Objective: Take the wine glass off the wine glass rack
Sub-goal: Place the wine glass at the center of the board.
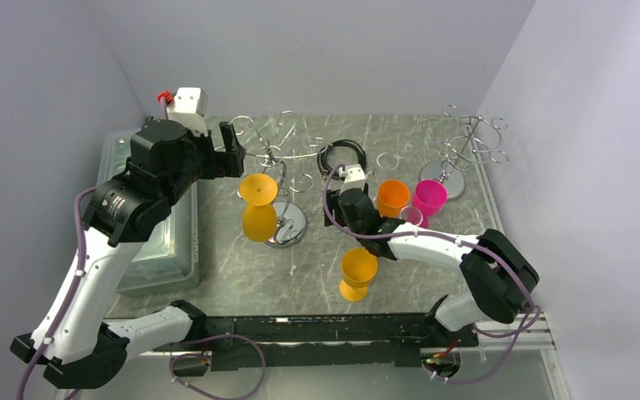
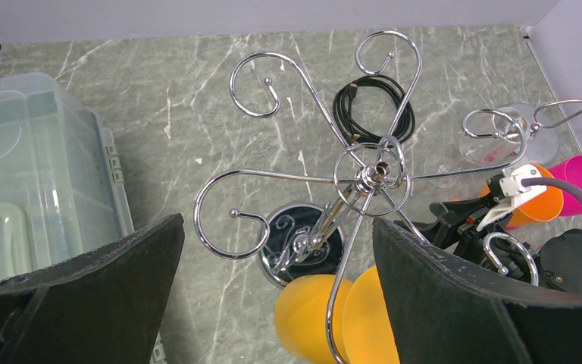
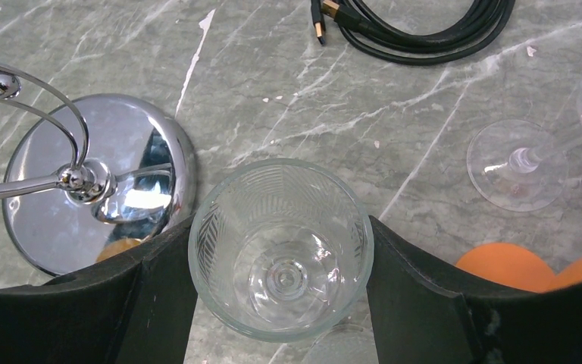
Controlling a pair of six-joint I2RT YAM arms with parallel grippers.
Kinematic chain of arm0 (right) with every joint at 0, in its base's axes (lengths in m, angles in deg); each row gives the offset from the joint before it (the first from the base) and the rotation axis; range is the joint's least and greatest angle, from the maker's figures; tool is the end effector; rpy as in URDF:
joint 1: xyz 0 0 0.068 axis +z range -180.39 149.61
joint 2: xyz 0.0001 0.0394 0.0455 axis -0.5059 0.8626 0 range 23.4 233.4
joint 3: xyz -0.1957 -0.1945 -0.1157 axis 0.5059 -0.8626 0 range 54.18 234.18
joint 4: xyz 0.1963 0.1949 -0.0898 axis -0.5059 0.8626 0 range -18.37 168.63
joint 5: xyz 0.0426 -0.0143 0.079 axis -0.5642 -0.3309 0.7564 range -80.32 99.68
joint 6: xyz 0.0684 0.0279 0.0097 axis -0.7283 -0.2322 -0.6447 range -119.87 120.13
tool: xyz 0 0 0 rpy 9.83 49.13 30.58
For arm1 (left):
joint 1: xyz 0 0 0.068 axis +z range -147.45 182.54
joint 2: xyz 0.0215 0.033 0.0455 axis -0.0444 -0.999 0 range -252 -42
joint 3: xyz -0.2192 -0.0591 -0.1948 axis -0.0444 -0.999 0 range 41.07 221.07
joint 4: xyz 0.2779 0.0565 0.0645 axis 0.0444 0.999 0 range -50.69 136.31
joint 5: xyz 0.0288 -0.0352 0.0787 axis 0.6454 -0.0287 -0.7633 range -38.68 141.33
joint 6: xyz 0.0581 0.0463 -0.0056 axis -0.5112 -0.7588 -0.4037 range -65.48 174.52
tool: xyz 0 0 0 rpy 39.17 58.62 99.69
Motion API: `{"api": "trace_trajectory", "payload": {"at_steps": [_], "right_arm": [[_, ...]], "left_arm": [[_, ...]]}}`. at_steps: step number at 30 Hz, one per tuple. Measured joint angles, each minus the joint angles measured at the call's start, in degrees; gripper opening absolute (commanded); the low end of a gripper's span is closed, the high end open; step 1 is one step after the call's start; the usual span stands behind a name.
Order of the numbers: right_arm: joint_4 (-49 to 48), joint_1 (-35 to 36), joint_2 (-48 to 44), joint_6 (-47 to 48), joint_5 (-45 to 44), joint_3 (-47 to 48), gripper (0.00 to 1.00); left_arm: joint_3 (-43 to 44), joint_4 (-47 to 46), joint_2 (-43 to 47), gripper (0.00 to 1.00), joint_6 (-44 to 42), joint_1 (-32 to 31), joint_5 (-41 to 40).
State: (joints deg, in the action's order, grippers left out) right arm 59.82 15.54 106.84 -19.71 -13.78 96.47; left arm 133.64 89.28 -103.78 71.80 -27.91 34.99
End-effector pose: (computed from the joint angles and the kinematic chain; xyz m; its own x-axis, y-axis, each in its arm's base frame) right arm 0.2603 0.2332 0.2018 -0.4623 -0.0301 -0.8862 -0.2772 0.9542 0.1122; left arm 0.1947 -0.0940 0.5189 -0.3468 -0.1267 -0.9293 0.1617 0.9679 -0.1923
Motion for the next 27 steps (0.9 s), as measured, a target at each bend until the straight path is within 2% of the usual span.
{"api": "trace_trajectory", "payload": {"at_steps": [27], "right_arm": [[7.8, -0.2, -0.2, 1.6, 0.0, 6.9, 0.61]], "left_arm": [[-0.2, -0.7, -2.3, 1.00, 0.0, 0.0, -0.1]]}}
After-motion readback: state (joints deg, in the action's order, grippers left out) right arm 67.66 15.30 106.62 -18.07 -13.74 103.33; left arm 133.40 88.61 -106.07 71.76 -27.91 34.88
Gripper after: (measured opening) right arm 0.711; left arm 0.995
